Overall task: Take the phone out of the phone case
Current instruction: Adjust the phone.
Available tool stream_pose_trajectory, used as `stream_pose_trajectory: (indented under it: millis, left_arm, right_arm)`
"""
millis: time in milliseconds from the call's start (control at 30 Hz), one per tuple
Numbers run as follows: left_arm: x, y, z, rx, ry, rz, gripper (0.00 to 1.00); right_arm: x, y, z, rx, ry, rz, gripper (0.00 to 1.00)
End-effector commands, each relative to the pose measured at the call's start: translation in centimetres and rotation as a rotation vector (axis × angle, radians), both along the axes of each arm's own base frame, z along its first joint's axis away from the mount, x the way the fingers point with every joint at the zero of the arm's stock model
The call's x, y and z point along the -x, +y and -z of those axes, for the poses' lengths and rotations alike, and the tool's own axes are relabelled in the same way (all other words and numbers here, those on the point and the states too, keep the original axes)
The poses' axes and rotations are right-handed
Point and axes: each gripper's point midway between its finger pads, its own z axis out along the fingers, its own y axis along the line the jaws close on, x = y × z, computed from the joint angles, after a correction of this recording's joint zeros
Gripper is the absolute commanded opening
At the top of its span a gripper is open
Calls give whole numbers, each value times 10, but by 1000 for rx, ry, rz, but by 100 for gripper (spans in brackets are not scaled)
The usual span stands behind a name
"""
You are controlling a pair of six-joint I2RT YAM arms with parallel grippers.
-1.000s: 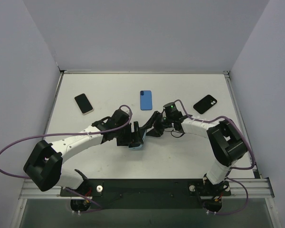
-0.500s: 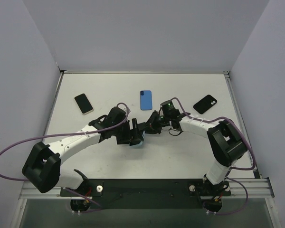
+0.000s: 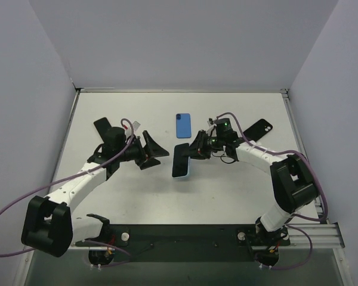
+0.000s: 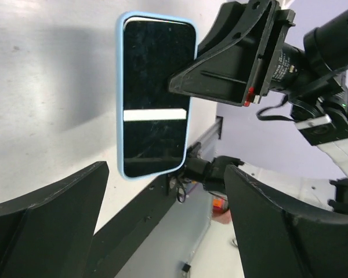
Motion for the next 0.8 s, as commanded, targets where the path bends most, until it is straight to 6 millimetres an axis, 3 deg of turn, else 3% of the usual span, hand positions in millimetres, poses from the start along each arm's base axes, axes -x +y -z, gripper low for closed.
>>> stream_pose_trajectory:
  millis: [0,33,267,500,567,600,633,667,700,733,767]
  left_arm:
    - [-1,-20,-18,179,-55,93,91]
    - [0,-20,-11,192,-29,96,91]
    - [1,-26,-19,270,-54,128,81]
    - [5,-29,-30,377,-61,131,69]
    - [4,-30,-31,403,-56,128,64]
    - [5,-30,-28,407,-49,124,61]
    - [5,-30,-28,413,-47,123,55]
    - [5,-30,-31,425,-54,120,53]
    - [5,-29,-32,429,-50,118,51]
    - [5,-29,-33,433,-54,117,49]
    - [4,-29,-36,439,-61,115,48]
  right_arm:
    - [12,23,-73,-271,-190,-163,0]
    - [15,25,-78,-302,-193,-186,0]
    - [24,31,-94,-372,-214,-261,0]
    - [20,37,-117,-526,-233,-263,0]
    - [18,40,-118,-581,-154,-242,0]
    - [19,40,-133,-645,-213,-262,0]
    - [16,42,-128,-670,-186,-258,0]
    - [16,42,-136,-719,-113,-243,0]
    - [20,39,-150,-781,-182,-273,0]
    - [14,42,-137,-776,-128,-258,0]
    - [16,44,-137,-777,-120,-266,0]
